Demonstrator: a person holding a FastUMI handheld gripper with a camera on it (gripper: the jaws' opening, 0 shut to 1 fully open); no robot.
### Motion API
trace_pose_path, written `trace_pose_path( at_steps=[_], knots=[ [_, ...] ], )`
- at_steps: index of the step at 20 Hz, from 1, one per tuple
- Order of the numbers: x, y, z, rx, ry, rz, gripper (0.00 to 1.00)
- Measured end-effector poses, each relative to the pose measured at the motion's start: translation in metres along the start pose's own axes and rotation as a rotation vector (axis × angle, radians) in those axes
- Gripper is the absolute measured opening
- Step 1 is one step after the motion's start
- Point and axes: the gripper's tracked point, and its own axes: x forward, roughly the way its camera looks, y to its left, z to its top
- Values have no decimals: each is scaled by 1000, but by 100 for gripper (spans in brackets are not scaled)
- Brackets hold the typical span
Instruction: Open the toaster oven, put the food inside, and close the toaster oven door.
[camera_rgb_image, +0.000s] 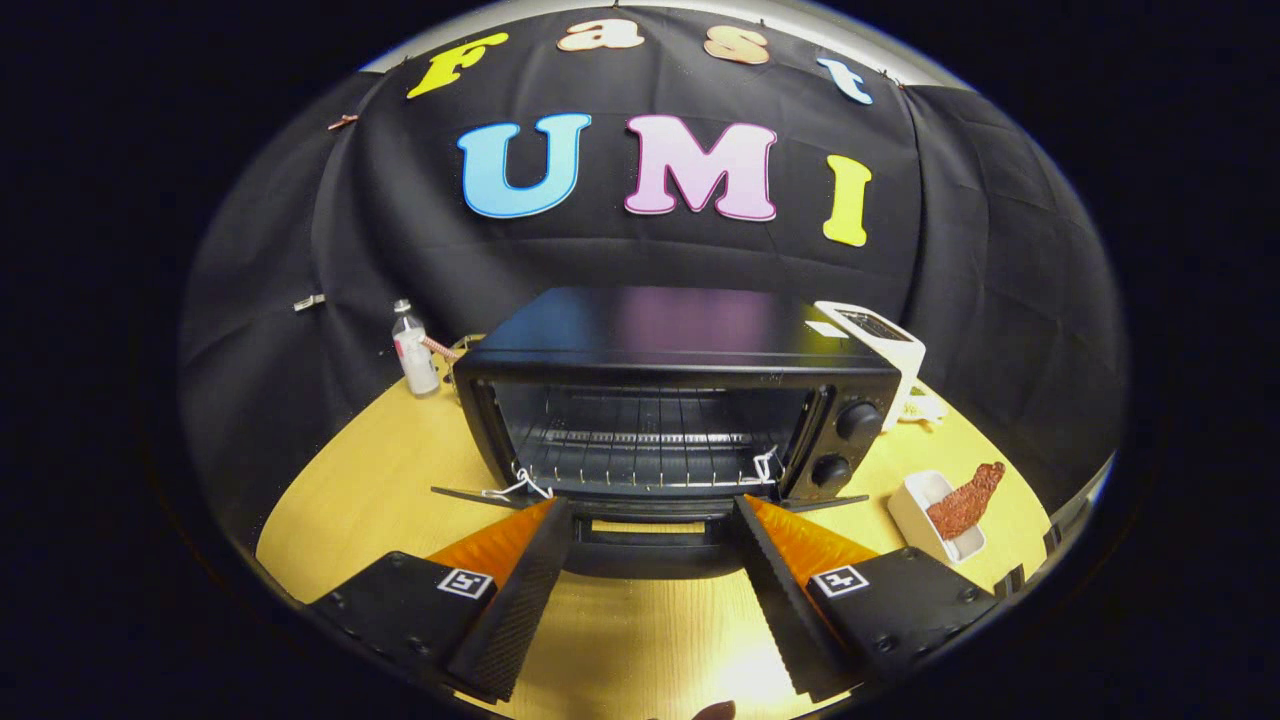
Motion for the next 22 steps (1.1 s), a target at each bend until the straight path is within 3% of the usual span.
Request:
trace_pose_path(
  at_steps=[8,12,14,22],
  knots=[
    [-5,1,-71,6,228,13,99],
    [13,-13,-82,-83,241,15,99],
    [2,-6,-86,-64,244,42,99],
    [-19,-17,-34,-74,141,156,98]
  ],
)
